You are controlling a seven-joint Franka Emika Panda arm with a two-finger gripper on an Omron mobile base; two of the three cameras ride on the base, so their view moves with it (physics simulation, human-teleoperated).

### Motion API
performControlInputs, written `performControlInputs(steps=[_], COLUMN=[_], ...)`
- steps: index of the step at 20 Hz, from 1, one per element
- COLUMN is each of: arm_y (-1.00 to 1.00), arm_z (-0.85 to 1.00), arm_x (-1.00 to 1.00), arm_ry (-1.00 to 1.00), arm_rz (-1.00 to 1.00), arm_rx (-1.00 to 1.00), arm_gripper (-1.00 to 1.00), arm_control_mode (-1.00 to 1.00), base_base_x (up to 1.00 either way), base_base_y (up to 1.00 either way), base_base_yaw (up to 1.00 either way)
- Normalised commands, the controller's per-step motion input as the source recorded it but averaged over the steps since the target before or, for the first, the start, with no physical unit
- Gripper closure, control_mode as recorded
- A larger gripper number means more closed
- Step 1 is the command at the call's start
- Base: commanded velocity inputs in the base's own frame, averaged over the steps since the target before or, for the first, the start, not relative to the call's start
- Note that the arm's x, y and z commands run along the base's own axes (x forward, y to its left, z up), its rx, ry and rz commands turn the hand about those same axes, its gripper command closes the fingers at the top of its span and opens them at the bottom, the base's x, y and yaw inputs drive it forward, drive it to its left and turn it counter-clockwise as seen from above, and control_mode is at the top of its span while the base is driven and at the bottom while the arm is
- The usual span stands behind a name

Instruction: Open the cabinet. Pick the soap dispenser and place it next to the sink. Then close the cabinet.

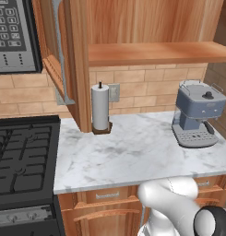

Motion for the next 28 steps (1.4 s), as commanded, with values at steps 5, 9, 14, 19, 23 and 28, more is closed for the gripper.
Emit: performControlInputs(steps=[5,9,14,19,23,28], arm_y=[-0.01,-0.13,-0.14,-0.08,-0.06,-0.07], arm_z=[0.15,0.11,0.0,0.05,0.11,0.06], arm_x=[0.01,0.0,0.05,0.27,0.37,0.35], arm_ry=[-0.02,-0.03,-0.08,-0.07,-0.05,-0.04], arm_rz=[0.12,0.09,0.05,0.0,0.0,0.0], arm_rx=[0.0,0.0,0.0,0.01,0.03,0.08], arm_gripper=[-1.0,-1.0,-1.0,-1.0,-1.0,-1.0], arm_control_mode=[-1.0,-1.0,-1.0,-1.0,-1.0,-1.0], base_base_x=[0.0,0.0,0.0,0.0,0.0,0.0], base_base_y=[0.0,0.0,0.0,0.0,0.0,0.0], base_base_yaw=[0.0,0.0,0.0,0.0,0.0,0.0])
